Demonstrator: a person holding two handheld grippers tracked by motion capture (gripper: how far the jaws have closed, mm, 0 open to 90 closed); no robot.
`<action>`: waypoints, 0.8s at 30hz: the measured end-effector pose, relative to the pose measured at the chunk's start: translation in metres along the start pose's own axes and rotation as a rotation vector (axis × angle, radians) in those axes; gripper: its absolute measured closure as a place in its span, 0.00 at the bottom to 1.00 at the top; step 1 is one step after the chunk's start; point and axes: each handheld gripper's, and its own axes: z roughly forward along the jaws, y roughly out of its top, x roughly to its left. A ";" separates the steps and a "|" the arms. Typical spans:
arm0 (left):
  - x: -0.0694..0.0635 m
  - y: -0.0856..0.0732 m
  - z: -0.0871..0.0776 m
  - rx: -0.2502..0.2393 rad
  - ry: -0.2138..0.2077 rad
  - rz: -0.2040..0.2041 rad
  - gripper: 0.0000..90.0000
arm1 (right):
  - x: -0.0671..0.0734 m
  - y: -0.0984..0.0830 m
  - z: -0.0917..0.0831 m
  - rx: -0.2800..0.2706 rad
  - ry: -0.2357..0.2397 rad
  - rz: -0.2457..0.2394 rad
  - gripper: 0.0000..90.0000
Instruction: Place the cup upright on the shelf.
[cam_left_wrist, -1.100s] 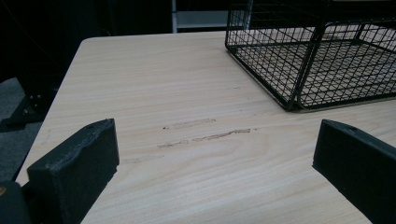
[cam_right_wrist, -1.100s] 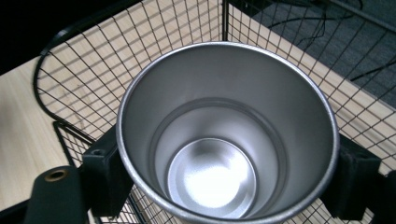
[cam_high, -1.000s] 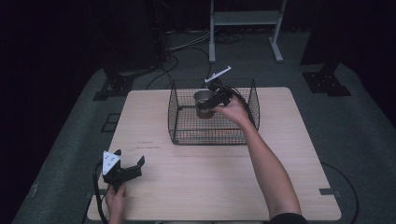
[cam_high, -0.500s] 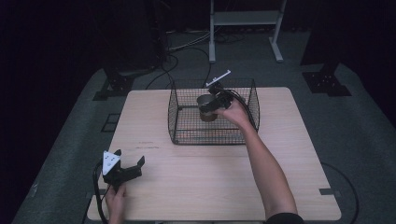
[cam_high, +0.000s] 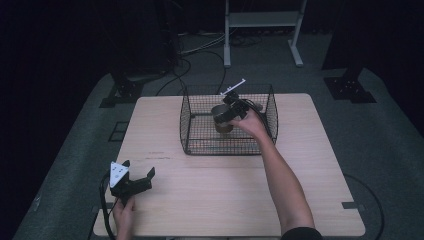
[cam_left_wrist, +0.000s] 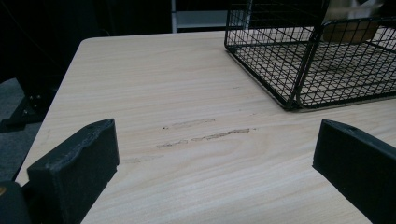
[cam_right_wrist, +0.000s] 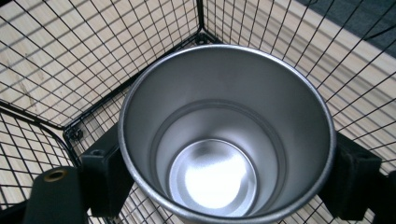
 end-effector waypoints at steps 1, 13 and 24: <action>0.000 0.000 0.000 0.000 0.000 0.000 0.00 | 0.000 0.000 0.001 0.003 0.000 -0.001 0.20; 0.000 0.000 0.000 -0.002 0.000 -0.001 0.00 | 0.001 -0.005 0.016 0.080 -0.037 -0.036 0.19; 0.001 0.000 0.000 -0.005 0.001 -0.004 0.00 | -0.001 -0.008 0.019 0.104 -0.025 -0.028 0.18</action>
